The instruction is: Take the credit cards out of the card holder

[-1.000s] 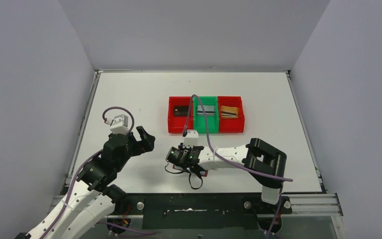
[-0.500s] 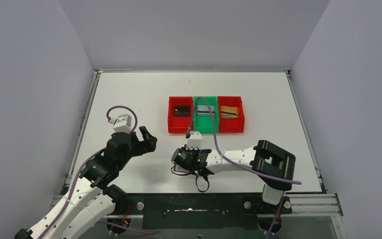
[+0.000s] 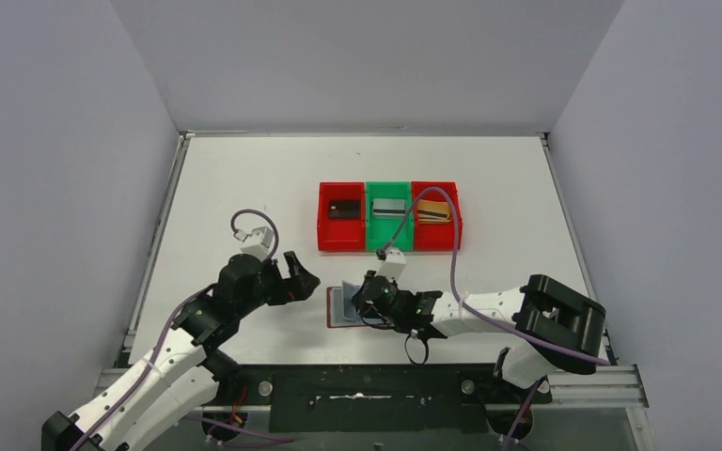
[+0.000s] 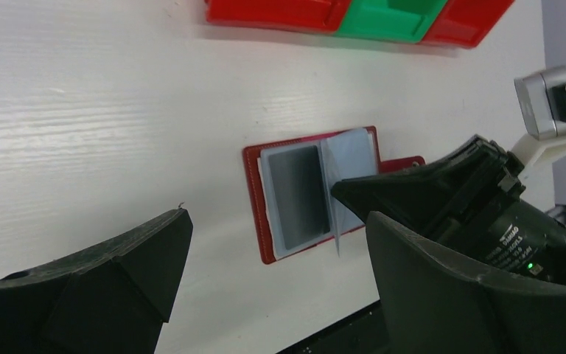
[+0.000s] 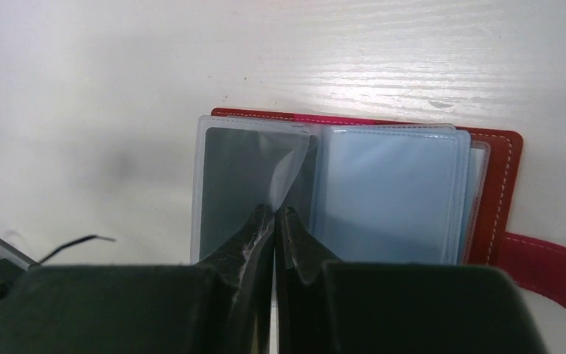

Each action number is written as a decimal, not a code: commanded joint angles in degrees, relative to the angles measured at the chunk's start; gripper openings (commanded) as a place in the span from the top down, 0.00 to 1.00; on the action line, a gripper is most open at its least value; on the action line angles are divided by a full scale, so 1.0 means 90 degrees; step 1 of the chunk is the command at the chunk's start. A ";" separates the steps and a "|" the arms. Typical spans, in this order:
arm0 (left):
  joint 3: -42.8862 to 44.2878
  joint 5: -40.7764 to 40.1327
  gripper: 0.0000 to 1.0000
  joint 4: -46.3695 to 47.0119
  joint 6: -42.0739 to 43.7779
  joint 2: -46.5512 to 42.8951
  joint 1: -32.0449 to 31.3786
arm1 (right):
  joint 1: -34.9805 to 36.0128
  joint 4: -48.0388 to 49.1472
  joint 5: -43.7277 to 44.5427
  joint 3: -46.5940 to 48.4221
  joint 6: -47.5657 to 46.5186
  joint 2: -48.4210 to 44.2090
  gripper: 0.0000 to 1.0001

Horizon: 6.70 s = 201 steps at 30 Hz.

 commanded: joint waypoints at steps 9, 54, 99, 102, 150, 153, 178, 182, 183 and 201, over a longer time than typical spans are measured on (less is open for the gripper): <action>-0.0677 0.2706 0.19 0.3258 -0.0816 0.1570 -0.0133 | -0.0368 0.1712 -0.0633 -0.0634 0.0165 -0.0238 0.99; 0.0115 0.2523 0.56 0.4988 -0.0998 0.4402 -0.1403 | -0.0632 -0.0726 0.0911 -0.1491 0.1262 -0.2490 0.44; -0.0512 0.0266 0.45 0.3558 -0.1330 0.2488 -0.1357 | -0.0745 -0.0917 -0.0124 -0.0595 0.0273 -0.0955 0.84; -0.0584 0.0366 0.41 0.3706 -0.1330 0.2439 -0.1325 | -0.0751 -0.1045 -0.0135 -0.0568 0.0368 -0.0715 0.88; -0.0230 0.1117 0.87 0.4582 -0.1693 0.5172 -0.1611 | -0.0792 -0.0935 -0.0219 -0.1273 0.1312 -0.0628 0.94; -0.0274 0.1077 0.87 0.4708 -0.1824 0.5156 -0.1597 | -0.0803 -0.0928 -0.0220 -0.1290 0.1312 -0.0646 0.94; -0.0903 0.1251 0.82 0.5900 -0.2530 0.4698 -0.1515 | -0.0898 -0.0737 -0.0335 -0.1465 0.1382 -0.0740 0.93; -0.1057 0.1349 0.77 0.6443 -0.2839 0.4885 -0.1510 | -0.0915 -0.0697 -0.0357 -0.1480 0.1382 -0.0752 0.93; -0.1095 0.1356 0.76 0.6566 -0.2906 0.4951 -0.1511 | -0.0920 -0.0674 -0.0373 -0.1494 0.1385 -0.0755 0.93; -0.1470 0.1318 0.79 0.7857 -0.3516 0.5597 -0.1513 | -0.0962 -0.0561 -0.0462 -0.1592 0.1394 -0.0791 0.93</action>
